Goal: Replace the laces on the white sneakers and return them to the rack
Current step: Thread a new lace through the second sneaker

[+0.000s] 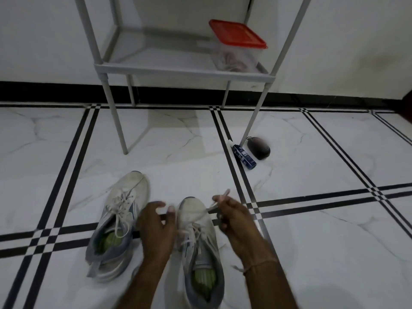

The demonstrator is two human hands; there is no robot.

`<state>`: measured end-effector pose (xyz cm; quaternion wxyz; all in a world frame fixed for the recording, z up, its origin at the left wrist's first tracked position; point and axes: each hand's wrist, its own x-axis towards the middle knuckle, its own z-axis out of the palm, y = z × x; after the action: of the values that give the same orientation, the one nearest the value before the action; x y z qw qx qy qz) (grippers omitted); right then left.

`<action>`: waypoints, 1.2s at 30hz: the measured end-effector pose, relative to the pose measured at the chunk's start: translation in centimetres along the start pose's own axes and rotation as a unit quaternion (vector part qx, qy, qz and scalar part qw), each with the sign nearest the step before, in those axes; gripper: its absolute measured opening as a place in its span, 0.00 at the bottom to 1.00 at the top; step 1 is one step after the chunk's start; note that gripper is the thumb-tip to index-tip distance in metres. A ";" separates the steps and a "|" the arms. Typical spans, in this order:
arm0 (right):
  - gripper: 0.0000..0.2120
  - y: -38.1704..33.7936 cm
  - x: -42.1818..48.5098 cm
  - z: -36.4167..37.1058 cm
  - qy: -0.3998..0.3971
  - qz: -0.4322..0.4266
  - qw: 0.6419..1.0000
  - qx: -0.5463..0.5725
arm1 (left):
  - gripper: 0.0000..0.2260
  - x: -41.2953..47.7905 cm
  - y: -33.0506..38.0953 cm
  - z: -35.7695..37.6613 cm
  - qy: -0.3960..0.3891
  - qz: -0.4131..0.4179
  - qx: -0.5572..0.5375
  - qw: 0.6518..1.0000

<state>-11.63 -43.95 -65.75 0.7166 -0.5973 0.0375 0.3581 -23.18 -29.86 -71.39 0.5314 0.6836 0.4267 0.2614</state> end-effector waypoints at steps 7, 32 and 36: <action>0.09 1.1 -0.4 1.6 -0.023 0.051 0.998 0.001 | 0.10 0.1 3.6 1.2 -0.167 0.158 0.048 0.972; 0.04 2.2 -0.8 0.3 -0.016 0.024 0.999 -0.045 | 0.09 -0.3 2.7 0.6 -0.192 0.126 0.070 0.971; 0.03 2.7 -0.7 -0.6 -0.003 0.011 0.998 -0.066 | 0.17 1.5 0.5 -1.7 -0.168 0.124 0.163 0.964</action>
<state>-13.41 -44.76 -67.84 0.6717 -0.6417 0.0179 0.3698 -23.69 -27.77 -70.50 0.4400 0.8427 0.2803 0.1334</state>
